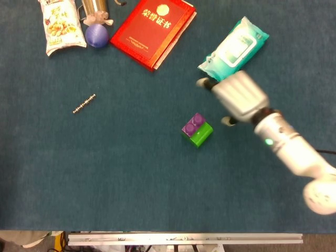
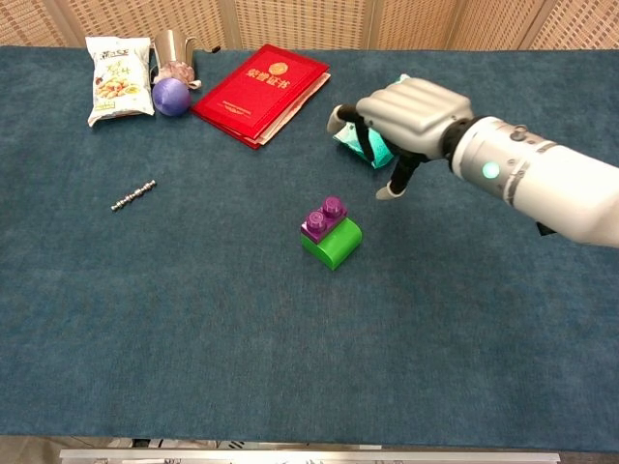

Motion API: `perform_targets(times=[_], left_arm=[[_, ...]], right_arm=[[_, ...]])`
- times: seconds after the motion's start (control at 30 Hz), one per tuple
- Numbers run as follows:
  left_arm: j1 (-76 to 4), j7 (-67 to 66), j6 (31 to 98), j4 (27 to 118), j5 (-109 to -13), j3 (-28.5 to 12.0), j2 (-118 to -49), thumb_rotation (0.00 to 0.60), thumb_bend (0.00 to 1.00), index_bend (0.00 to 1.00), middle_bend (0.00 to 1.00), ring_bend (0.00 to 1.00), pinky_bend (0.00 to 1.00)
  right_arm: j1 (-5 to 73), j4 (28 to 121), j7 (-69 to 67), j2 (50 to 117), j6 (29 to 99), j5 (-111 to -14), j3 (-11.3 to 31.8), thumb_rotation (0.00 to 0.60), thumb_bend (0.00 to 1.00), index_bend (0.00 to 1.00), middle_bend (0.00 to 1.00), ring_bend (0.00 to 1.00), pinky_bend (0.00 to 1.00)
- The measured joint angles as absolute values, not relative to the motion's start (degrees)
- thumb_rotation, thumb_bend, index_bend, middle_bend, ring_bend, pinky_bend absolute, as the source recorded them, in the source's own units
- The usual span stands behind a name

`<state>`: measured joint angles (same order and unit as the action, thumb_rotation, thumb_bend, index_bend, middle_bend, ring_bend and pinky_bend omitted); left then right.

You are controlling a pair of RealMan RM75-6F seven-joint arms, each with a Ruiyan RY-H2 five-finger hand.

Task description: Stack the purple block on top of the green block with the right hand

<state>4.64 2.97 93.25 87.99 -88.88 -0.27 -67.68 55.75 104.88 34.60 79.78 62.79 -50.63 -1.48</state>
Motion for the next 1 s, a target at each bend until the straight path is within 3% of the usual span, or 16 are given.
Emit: perform_targets(times=[0.27, 0.47, 0.7, 1.0], left_arm=[[3.65, 2.88, 92.01, 87.82, -87.56, -1.31, -67.28, 0.600, 0.29, 0.24, 0.23, 0.19, 0.09], [2.31, 2.21, 90.29, 88.11, -87.29, -1.71, -67.12, 0.600, 0.29, 0.24, 0.24, 0.19, 0.09], [1.24, 0.93, 89.40, 88.89, -87.96, -1.65, -67.15, 0.600, 0.29, 0.24, 0.24, 0.19, 0.09], [1.04, -0.07, 89.95, 89.65, -88.74, -1.25, -67.85, 0.600, 0.29, 0.24, 0.24, 0.19, 0.09]], right_arm=[[44.45, 105.02, 29.38, 72.83, 74.47, -62.64, -5.82, 0.600, 0.19, 0.32, 0.49, 0.51, 0.65], [34.99, 102.01, 27.23, 69.85, 82.50, -67.70, -9.34, 0.600, 0.19, 0.34, 0.49, 0.51, 0.65], [25.65, 99.42, 23.88, 67.35, 88.97, -71.66, -11.37, 0.600, 0.19, 0.40, 0.51, 0.51, 0.65], [18.16, 99.28, 21.13, 64.25, 92.11, -74.98, -11.75, 0.600, 0.19, 0.41, 0.51, 0.51, 0.65]])
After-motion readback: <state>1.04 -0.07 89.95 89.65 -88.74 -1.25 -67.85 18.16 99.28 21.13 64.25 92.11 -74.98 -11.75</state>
